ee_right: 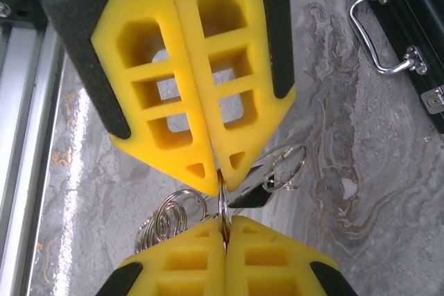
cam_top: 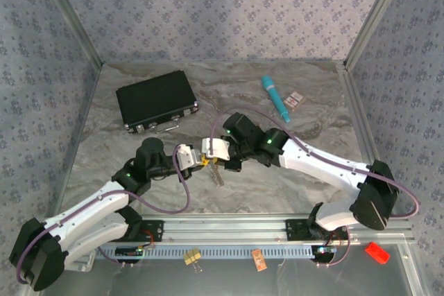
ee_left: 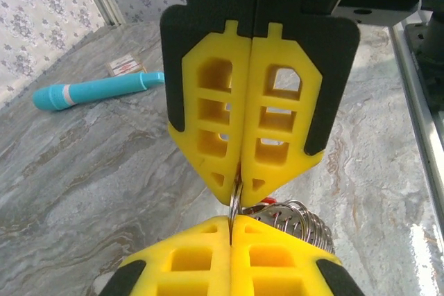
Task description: Put the keys on the keyring
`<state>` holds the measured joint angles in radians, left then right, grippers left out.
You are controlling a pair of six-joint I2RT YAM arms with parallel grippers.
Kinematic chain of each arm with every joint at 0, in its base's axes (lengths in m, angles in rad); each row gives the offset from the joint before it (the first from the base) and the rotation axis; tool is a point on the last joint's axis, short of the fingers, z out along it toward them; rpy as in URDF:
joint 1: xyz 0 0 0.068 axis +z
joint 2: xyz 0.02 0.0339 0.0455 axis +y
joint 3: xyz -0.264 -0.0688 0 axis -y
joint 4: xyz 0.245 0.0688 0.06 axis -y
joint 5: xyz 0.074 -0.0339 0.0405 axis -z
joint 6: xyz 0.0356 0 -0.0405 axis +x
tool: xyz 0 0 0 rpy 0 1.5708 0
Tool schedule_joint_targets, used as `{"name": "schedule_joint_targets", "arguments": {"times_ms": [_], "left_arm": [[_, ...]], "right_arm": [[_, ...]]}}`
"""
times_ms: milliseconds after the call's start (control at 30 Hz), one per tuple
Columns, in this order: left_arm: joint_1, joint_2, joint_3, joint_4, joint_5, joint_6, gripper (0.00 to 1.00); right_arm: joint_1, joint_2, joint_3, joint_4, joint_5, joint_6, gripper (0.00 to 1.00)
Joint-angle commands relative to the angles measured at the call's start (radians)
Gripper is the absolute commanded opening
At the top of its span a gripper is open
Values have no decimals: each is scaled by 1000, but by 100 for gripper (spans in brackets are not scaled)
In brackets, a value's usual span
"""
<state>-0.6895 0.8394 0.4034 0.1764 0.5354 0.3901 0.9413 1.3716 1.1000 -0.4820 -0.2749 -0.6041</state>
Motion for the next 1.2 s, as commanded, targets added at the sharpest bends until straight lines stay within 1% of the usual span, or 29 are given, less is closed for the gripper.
{"name": "schedule_joint_targets", "arguments": {"times_ms": [0, 100, 133, 167, 200, 233, 400, 600, 800, 867, 1000, 1067, 1167], "left_arm": [[-5, -1, 13, 48, 44, -15, 0], [-6, -2, 2, 70, 50, -35, 0], [-5, -1, -1, 75, 51, -41, 0], [-5, -1, -4, 84, 55, -47, 0], [-6, -2, -7, 91, 56, -53, 0], [-5, -3, -11, 96, 60, -58, 0], [-6, -5, -15, 99, 66, -63, 0], [-6, -1, -15, 99, 69, -62, 0], [-5, -3, -14, 104, 73, -63, 0], [-6, -5, -13, 103, 74, -65, 0], [-6, -6, -10, 93, 72, -58, 0], [-6, 0, 3, 60, 63, -39, 0], [-11, 7, 24, 13, 22, -18, 10]], "right_arm": [[-28, -66, -70, 157, -132, 82, 3], [-60, -100, -139, 240, -190, 128, 7], [-68, -107, -158, 269, -207, 141, 10], [-81, -115, -181, 299, -223, 154, 17], [-91, -121, -202, 330, -233, 168, 22], [-101, -124, -220, 352, -248, 175, 24], [-136, -112, -266, 390, -284, 185, 24], [-147, -110, -285, 445, -335, 207, 24], [-149, -105, -287, 448, -363, 203, 22], [-148, -102, -286, 443, -366, 203, 16], [-147, -97, -262, 400, -357, 191, 0], [-139, -96, -239, 362, -334, 175, 0], [-118, -86, -188, 271, -282, 125, 0]]}}
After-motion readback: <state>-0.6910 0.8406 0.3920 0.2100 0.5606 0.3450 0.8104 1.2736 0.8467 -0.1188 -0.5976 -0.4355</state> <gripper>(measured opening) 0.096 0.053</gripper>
